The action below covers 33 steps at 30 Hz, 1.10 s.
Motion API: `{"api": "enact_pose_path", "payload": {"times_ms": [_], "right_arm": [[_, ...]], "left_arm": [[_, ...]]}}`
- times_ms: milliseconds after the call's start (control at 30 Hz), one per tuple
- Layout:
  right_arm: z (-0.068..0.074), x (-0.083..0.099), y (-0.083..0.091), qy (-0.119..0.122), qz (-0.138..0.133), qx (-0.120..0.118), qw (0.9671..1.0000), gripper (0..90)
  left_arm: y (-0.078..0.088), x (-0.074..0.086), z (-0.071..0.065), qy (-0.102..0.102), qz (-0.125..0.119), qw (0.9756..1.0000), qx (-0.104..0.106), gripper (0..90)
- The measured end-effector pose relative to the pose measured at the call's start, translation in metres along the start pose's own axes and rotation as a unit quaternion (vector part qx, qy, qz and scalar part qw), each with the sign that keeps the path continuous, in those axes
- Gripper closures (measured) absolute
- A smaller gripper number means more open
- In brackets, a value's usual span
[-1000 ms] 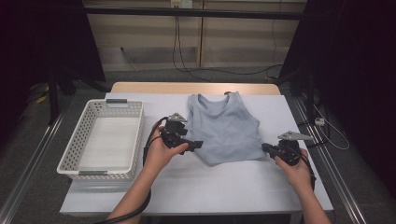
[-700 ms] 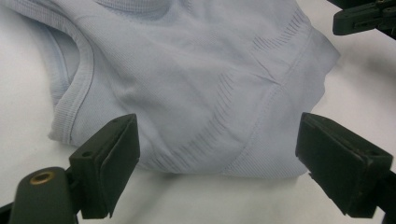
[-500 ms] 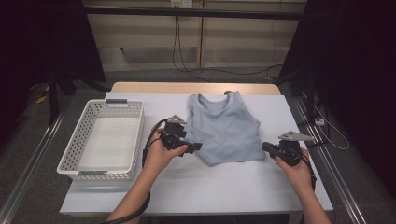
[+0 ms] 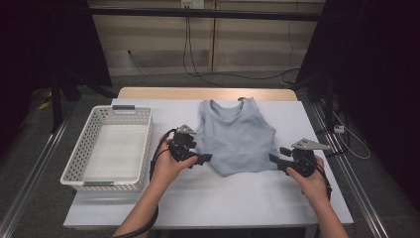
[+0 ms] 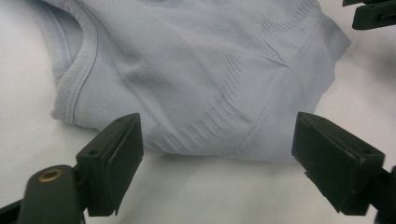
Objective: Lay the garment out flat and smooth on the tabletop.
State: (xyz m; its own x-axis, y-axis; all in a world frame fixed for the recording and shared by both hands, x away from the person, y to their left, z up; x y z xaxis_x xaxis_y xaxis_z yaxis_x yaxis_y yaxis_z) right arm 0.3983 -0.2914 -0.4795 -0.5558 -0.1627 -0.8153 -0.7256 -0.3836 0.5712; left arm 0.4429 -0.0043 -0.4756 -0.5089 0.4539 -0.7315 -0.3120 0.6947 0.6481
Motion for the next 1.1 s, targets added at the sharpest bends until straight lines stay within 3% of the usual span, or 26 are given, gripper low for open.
{"api": "enact_pose_path", "payload": {"times_ms": [200, 467, 533, 633, 767, 1100], "right_arm": [[0.003, 0.001, 0.001, 0.001, 0.000, 0.000, 1.0000, 31.6], [0.002, 0.003, 0.001, -0.001, 0.001, 0.000, 1.0000, 26.1], [0.002, 0.004, 0.002, -0.001, 0.002, 0.004, 1.0000, 25.1], [0.001, 0.004, 0.004, -0.002, -0.001, 0.004, 1.0000, 24.4], [0.002, 0.005, 0.003, -0.002, -0.001, 0.001, 1.0000, 22.8], [0.003, 0.007, 0.005, 0.004, 0.000, 0.003, 1.0000, 22.7]], "left_arm": [[0.001, 0.003, 0.001, -0.008, 0.008, 0.9999, -0.010, 27.0], [-0.009, 0.012, -0.002, -0.013, 0.051, 0.9986, -0.001, 56.4], [-0.011, 0.014, -0.004, -0.006, 0.055, 0.9985, 0.003, 58.1], [-0.016, 0.015, -0.004, -0.018, 0.063, 0.9978, 0.002, 59.7], [-0.020, 0.014, -0.004, -0.018, 0.058, 0.9982, 0.001, 59.2], [-0.029, 0.016, -0.003, -0.024, 0.074, 0.9969, -0.001, 63.3]]}}
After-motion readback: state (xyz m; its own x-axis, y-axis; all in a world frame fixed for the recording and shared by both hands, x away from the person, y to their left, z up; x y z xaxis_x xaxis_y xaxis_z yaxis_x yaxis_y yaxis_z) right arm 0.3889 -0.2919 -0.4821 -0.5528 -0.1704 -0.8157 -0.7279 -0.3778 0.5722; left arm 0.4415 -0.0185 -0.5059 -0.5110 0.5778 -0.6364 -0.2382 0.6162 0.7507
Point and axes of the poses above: each handheld gripper's, and its own axes: y roughly backward along the jaws, x roughly out of its underside, z roughly to its left, the point moved 8 cm from there along -y, roughly forward along the jaws, and after that the axes turned 2 degrees about -y, right-handed, at the moved point
